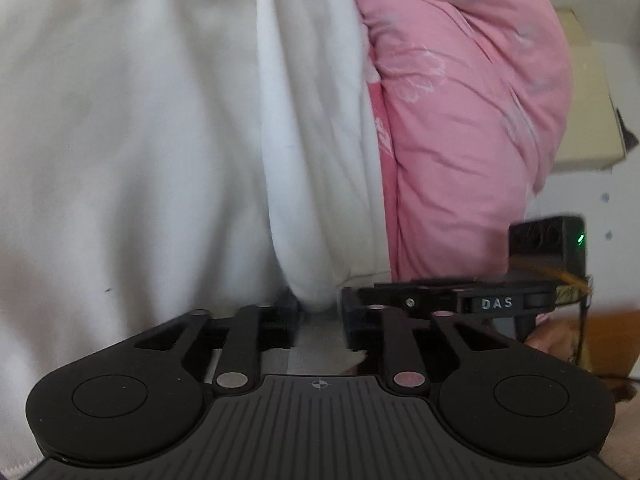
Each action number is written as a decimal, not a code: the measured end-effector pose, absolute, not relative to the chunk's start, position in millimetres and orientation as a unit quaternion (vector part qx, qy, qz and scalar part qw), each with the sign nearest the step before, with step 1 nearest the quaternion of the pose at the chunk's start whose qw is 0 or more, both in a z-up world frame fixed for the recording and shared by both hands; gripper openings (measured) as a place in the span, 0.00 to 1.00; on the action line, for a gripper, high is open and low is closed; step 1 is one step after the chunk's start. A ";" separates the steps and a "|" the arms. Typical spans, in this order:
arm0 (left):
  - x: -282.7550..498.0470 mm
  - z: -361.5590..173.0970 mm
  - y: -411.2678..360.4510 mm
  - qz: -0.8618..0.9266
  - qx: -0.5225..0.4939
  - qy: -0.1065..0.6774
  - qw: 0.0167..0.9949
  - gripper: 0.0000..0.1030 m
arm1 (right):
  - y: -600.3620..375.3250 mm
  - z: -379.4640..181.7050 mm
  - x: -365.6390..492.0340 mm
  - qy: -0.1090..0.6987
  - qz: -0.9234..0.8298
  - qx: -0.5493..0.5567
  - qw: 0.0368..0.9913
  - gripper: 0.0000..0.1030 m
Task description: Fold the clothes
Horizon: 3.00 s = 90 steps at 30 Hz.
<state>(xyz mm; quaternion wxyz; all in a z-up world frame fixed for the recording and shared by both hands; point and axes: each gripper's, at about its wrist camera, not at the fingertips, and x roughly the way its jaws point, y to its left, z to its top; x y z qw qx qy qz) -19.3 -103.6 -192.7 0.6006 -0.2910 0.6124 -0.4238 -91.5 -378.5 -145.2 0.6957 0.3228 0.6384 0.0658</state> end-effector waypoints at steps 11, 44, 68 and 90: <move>-21.9 -175.7 -109.4 -0.457 -0.254 0.590 0.616 0.05 | -374.5 -97.7 -110.9 0.604 0.072 0.240 0.757 0.07; -1.2 -145.3 -128.8 -0.441 -0.140 0.532 0.709 0.27 | -345.9 -127.8 -74.4 0.552 0.015 0.054 0.832 0.18; 117.8 -156.3 -139.4 -0.384 -0.222 0.490 0.751 0.28 | -423.1 -126.7 51.6 0.393 -0.092 0.204 0.892 0.34; 137.1 -178.1 -132.7 -0.383 -0.261 0.482 0.743 0.28 | -414.4 -140.5 83.8 0.319 -0.035 0.167 0.932 0.10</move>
